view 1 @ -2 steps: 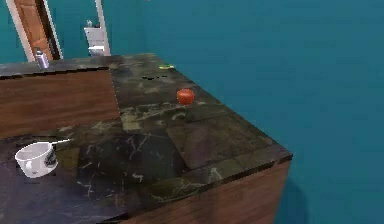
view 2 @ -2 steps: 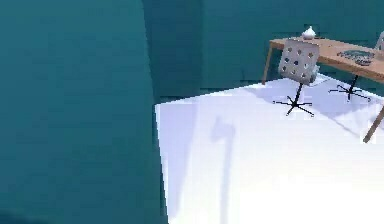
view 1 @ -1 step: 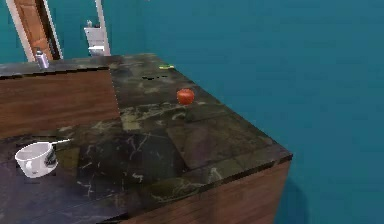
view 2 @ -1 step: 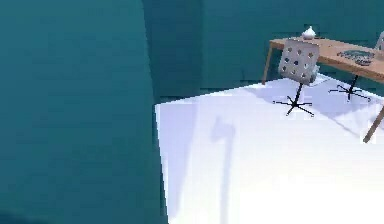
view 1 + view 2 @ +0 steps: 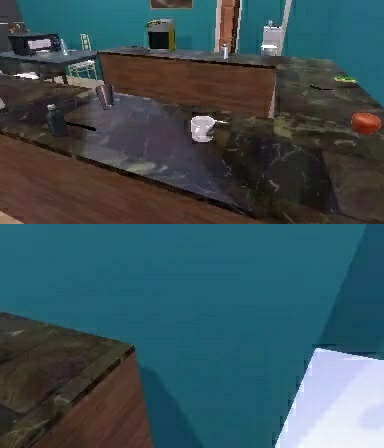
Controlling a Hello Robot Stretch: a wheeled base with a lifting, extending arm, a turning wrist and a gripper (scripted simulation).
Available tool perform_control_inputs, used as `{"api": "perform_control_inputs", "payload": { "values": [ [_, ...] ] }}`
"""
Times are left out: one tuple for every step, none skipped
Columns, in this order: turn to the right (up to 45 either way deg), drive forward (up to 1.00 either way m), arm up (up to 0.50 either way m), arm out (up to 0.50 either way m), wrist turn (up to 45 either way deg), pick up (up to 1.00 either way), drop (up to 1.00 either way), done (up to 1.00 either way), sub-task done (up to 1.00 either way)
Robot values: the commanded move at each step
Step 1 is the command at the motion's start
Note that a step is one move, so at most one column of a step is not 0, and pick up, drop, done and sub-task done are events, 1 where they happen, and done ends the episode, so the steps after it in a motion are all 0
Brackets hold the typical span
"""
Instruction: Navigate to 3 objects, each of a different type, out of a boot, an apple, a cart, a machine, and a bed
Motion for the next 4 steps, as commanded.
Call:
{"api": "perform_control_inputs", "payload": {
  "values": [
    [-45.0,0.0,0.0,0.0,0.0,0.0,0.0,0.0,0.0],
    [-18.0,0.0,0.0,0.0,0.0,0.0,0.0,0.0,0.0],
    [-3.0,0.0,0.0,0.0,0.0,0.0,0.0,0.0,0.0],
    [0.0,1.0,0.0,0.0,0.0,0.0,0.0,0.0,0.0]
  ]
}}
